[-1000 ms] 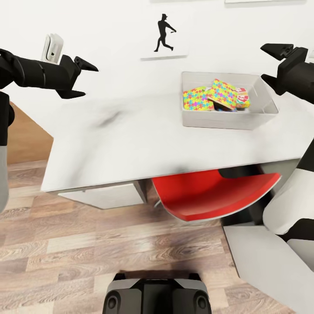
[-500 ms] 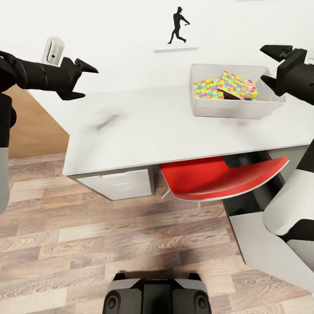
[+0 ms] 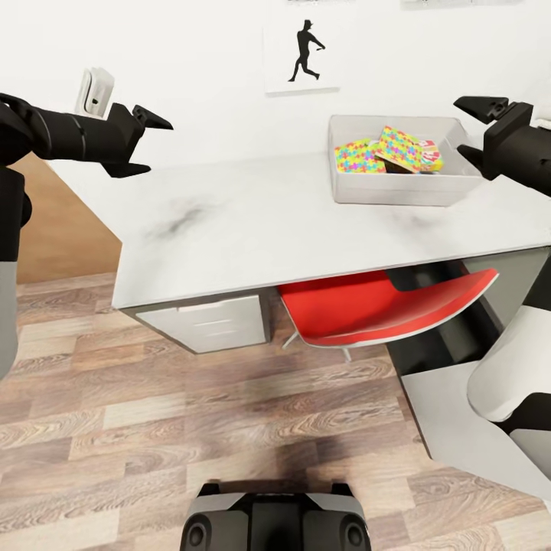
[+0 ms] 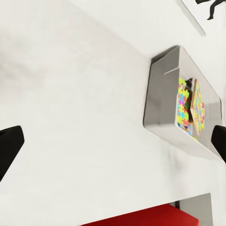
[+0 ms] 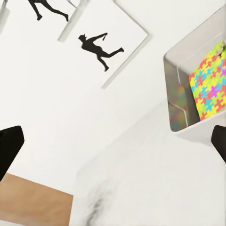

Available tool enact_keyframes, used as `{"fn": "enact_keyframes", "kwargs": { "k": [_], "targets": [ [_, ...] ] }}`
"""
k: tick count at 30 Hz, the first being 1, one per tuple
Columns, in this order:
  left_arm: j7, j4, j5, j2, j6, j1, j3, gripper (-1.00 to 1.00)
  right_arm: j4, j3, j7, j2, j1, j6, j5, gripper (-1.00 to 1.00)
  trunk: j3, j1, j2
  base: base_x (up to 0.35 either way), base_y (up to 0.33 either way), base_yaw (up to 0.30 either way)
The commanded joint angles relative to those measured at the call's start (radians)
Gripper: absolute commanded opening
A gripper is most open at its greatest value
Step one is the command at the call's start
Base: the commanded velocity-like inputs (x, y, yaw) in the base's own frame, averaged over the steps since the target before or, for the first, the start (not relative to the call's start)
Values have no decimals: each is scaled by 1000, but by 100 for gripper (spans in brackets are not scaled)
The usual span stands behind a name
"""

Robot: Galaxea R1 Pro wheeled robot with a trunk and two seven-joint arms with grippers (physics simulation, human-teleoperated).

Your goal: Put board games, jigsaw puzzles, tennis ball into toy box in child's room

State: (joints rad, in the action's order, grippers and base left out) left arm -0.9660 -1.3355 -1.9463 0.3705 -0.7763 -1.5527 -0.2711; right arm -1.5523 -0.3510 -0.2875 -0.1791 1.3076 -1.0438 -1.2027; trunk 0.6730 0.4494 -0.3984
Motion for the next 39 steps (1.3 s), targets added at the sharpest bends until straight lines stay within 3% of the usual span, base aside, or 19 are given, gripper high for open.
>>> {"fn": "enact_keyframes", "kwargs": {
  "k": [1, 39],
  "targets": [
    [-7, -1, -8, 1, 1, 0, -1, 100, 0, -1, -10, -1, 0, -3, -10, 100, 0, 1, -2, -8, 8, -73],
    [12, -19, -6, 10, 2, 64, 5, 100, -6, 32, -10, 0, -5, -3, -9, 100, -61, 1, -2, -1, 1, -73]
  ]
}}
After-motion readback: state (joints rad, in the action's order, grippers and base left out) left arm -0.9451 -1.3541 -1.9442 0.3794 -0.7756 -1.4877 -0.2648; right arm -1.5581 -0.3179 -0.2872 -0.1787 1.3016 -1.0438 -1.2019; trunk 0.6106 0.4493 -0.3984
